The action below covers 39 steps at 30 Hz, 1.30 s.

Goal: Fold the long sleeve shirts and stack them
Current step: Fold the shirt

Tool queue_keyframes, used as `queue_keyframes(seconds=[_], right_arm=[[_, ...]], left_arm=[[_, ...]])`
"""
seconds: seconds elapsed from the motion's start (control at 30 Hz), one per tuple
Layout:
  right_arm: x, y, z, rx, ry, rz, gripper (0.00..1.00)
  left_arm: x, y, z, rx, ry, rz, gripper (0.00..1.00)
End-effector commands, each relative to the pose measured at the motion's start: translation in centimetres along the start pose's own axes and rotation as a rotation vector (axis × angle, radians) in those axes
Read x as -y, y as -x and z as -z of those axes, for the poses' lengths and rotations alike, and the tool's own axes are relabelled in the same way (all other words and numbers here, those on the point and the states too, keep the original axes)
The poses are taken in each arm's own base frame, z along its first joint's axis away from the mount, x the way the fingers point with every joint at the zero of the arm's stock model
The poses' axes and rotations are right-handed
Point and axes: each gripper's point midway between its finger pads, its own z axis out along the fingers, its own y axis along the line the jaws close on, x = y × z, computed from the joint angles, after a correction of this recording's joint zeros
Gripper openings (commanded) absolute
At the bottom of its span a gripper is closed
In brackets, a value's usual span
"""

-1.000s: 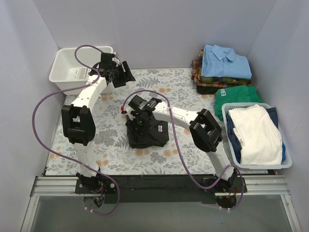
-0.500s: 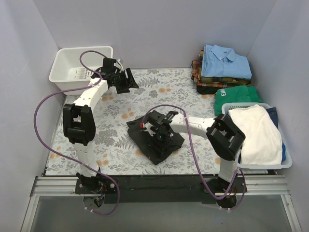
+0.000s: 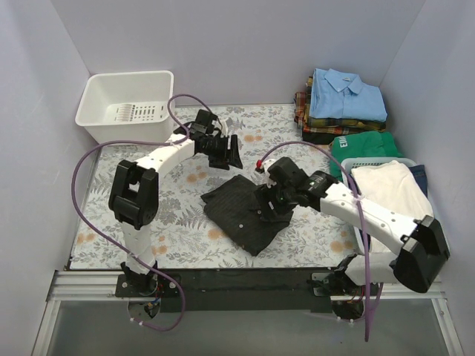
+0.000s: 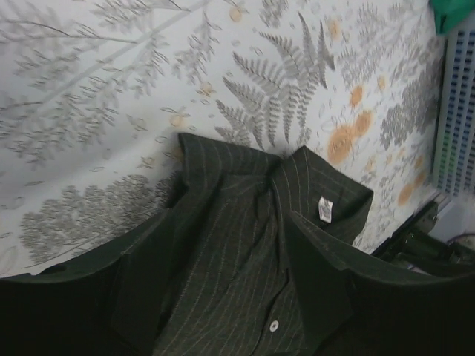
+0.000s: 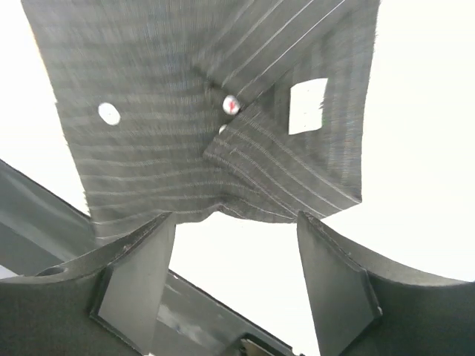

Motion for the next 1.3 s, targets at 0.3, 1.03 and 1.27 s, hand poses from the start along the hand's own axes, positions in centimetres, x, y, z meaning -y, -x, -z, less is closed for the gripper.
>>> queue_keyframes(seconds=[0.3, 1.03, 1.27], right_arm=[[5.6, 1.2, 0.6, 0.056, -0.111, -0.467, 0.73], [9.0, 4.0, -0.9, 0.012, -0.057, -0.538, 0.71], [9.7, 5.8, -1.8, 0.007, -0.044, -0.533, 0.70]], left_arm=[[8.5, -7.8, 1.7, -0.185, -0.329, -0.200, 0.54], [-4.4, -4.1, -5.5, -0.082, 0.370, 0.013, 0.55], [-8.5, -0.4, -4.4, 0.034, 0.396, 0.306, 0.55]])
